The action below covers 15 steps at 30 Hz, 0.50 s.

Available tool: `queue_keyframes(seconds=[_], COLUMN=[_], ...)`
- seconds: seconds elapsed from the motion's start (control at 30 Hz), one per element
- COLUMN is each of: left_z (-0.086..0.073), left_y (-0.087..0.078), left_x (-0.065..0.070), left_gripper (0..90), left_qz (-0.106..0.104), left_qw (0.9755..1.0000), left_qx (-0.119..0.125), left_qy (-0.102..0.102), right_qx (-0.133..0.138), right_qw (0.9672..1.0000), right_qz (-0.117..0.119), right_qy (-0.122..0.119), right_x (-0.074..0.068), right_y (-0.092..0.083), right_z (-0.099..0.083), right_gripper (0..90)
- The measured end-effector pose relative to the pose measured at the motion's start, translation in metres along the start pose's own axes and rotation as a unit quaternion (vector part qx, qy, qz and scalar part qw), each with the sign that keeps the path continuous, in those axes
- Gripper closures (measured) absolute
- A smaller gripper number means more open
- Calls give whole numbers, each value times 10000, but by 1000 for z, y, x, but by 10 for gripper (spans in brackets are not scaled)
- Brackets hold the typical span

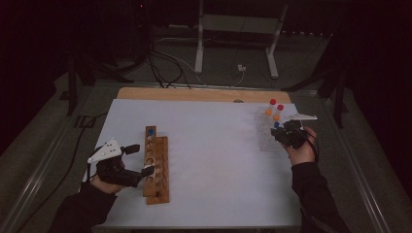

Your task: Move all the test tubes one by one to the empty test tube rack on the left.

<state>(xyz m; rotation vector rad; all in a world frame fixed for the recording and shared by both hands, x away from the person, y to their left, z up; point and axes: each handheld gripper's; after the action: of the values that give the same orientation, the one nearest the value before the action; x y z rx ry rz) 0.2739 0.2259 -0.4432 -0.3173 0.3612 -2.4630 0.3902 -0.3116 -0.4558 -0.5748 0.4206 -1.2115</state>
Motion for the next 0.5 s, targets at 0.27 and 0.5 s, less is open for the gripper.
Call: queue_keyframes(seconds=[0.27, 0.5], left_z=[0, 0], left_y=[-1, 0], left_x=[-1, -2], left_gripper=[21, 21], left_qz=[7, 25], left_qw=[10000, 10000], left_qx=[8, -17], left_qy=[-3, 8], right_qx=[-19, 2], right_qw=[9999, 9999], right_qz=[-137, -161], right_qy=[29, 46], right_x=[0, 0], right_y=[6, 4], right_z=[2, 4], right_gripper=[753, 763])
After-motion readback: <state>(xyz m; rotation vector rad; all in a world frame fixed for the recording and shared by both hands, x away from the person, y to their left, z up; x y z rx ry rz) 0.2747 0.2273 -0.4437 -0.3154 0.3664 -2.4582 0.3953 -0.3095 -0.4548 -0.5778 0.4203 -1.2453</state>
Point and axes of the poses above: each handheld gripper's, and its own axes: y roughly forward along the jaws, z roughly out of its top, x roughly to its right, and after that the axes turned 3 degrees about x, right-handed
